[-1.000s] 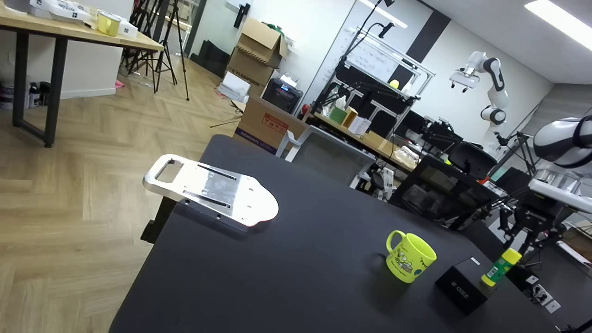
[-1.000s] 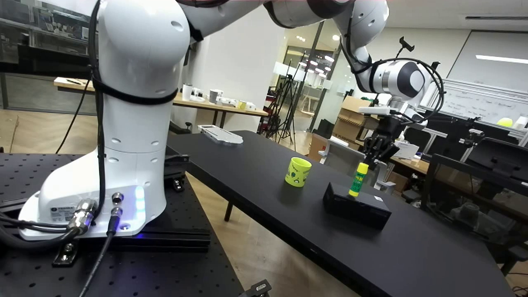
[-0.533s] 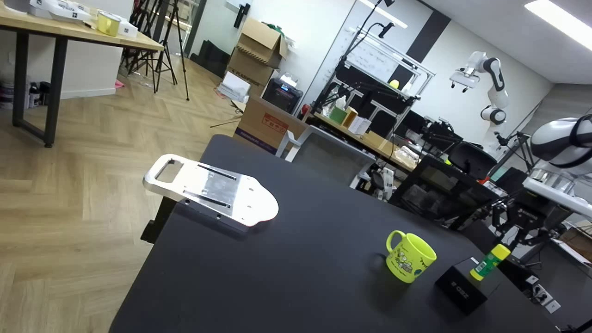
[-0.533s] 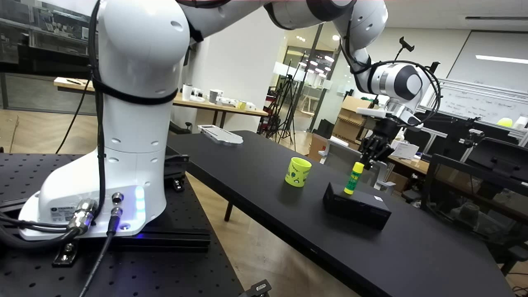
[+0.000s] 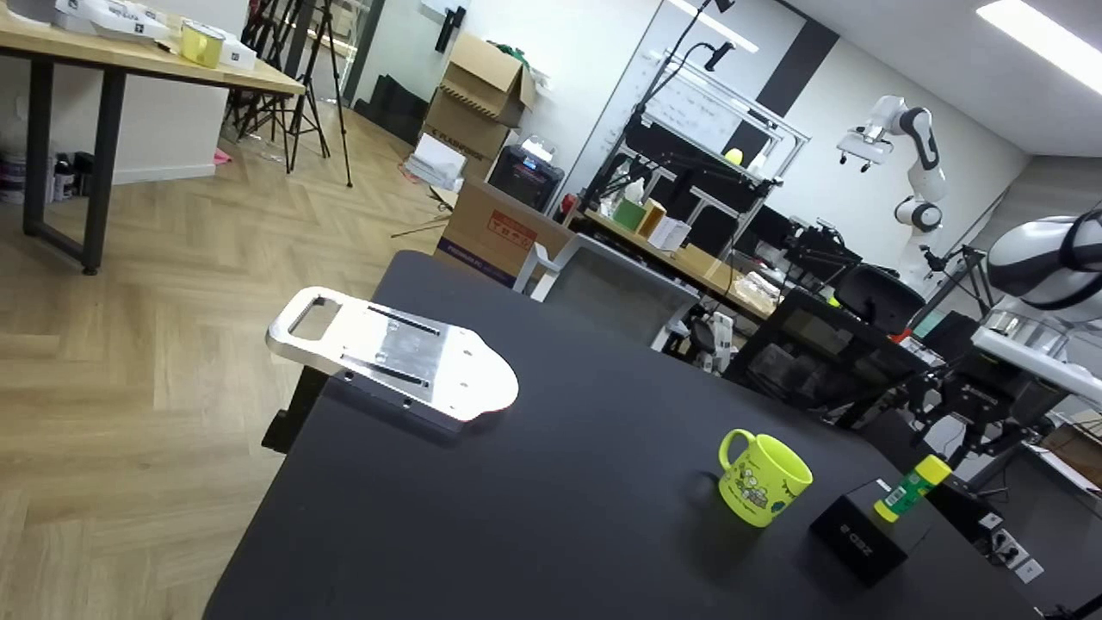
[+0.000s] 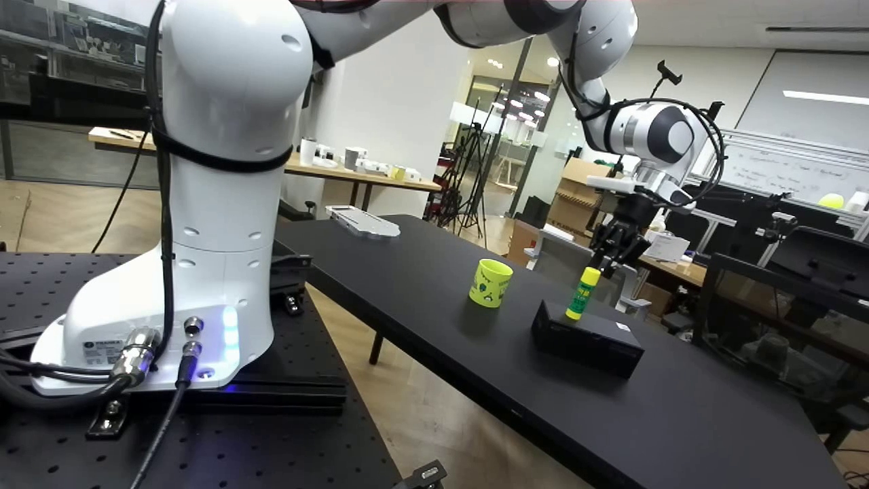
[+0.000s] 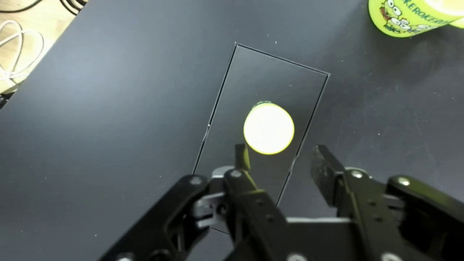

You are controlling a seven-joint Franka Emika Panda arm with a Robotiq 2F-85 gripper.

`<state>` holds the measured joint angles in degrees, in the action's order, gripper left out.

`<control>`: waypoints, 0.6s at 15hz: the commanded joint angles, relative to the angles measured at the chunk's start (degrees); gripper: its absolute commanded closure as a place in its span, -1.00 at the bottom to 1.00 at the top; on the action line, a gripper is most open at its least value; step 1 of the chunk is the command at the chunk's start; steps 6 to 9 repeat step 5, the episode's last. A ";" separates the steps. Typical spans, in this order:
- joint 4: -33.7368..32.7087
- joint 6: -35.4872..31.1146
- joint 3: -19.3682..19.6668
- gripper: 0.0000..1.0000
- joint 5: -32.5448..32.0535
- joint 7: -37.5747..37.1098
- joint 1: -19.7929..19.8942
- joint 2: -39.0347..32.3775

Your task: Remove the glue stick from the yellow mug and put it on the black box

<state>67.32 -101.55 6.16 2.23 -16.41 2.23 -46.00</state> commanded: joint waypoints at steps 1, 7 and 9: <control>3.42 -1.32 -0.61 -0.64 -0.53 0.89 -0.59 4.81; 1.05 1.15 -0.82 -0.66 -0.40 0.87 -0.57 3.88; 1.05 1.15 -0.82 -0.66 -0.40 0.87 -0.57 3.88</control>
